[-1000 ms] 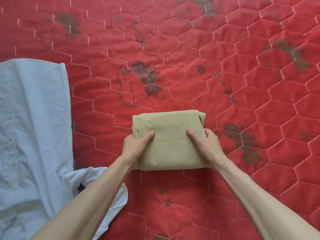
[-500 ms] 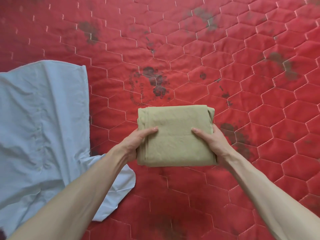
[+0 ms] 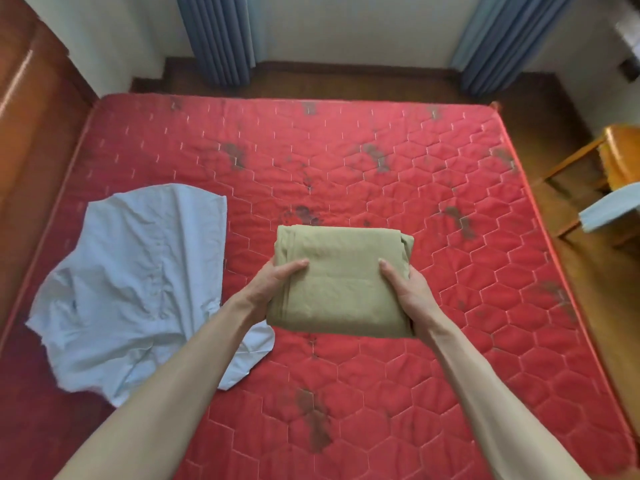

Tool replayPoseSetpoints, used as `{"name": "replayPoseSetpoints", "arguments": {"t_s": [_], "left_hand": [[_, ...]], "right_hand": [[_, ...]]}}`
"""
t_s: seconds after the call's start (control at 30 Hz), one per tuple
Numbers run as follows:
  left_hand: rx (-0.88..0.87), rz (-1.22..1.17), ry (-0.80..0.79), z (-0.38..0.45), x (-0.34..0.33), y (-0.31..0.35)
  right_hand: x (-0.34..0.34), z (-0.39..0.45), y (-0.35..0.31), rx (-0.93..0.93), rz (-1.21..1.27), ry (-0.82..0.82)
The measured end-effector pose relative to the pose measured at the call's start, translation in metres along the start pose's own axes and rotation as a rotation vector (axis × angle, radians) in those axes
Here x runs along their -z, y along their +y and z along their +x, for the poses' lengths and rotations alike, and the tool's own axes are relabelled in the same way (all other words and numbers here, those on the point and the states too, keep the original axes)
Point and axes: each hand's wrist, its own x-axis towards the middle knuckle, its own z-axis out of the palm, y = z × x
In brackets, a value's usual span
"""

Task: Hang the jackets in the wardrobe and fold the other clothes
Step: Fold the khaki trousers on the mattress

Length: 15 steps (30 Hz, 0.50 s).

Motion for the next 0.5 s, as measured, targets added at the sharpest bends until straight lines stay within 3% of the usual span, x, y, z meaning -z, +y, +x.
{"name": "replayPoseSetpoints", "arguments": {"t_s": [0.13, 0.33, 0.5], "left_hand": [[-0.166, 0.014, 0.085, -0.060, -0.021, 0.027], [-0.261, -0.062, 0.068, -0.148, -0.046, 0.050], [-0.440, -0.034, 0.277, -0.203, -0.064, 0.041]], "right_hand": [[0.007, -0.058, -0.054, 0.077, 0.000, 0.006], [0.018, -0.120, -0.103, 0.217, 0.006, -0.030], [0.018, -0.150, -0.124, 0.254, -0.012, -0.161]]}}
